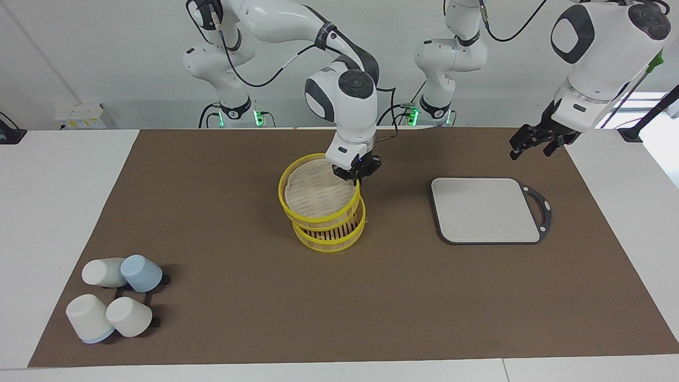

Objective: Place bun in steamer

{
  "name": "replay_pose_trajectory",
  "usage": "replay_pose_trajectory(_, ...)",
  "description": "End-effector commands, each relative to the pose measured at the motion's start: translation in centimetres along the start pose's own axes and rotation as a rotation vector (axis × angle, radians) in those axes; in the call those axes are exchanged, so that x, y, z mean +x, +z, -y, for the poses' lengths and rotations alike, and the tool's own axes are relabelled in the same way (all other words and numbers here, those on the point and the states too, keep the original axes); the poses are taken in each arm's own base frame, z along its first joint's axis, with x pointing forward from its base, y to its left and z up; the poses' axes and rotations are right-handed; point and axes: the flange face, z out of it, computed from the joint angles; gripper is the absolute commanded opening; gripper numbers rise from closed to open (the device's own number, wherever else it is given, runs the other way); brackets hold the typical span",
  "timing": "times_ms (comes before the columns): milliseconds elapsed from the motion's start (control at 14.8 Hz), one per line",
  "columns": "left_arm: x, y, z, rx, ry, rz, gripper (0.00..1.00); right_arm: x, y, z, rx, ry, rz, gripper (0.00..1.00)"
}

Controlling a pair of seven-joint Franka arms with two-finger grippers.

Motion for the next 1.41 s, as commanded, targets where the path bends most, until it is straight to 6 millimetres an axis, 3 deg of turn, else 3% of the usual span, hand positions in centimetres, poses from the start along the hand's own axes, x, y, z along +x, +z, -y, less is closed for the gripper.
replay_pose_trajectory(0, -0.8, -1.0, 1.1, 0.029, 0.063, 0.020, 1.00, -0.2, 0.8, 0.3, 0.012, 0.018, -0.008, 0.00)
replay_pose_trajectory(202, -1.1, -1.1, 1.0, 0.033, 0.087, 0.030, 1.00, -0.9, 3.1, 0.3, 0.020, 0.017, -0.028, 0.00)
replay_pose_trajectory(674, -1.1, -3.2, 0.1, 0.054, 0.106, 0.037, 1.00, -0.3, 4.1, 0.7, 0.058, -0.005, -0.112, 0.00)
replay_pose_trajectory(1212, -2.0, -3.0, -0.9, 0.039, 0.111, 0.052, 1.00, 0.5, 4.3, -0.2, 0.069, -0.054, -0.148, 0.00)
replay_pose_trajectory(1347, -3.3, -3.1, -0.4, 0.034, 0.107, 0.047, 1.00, 0.2, 5.1, -0.5, 0.066, -0.077, -0.147, 0.00)
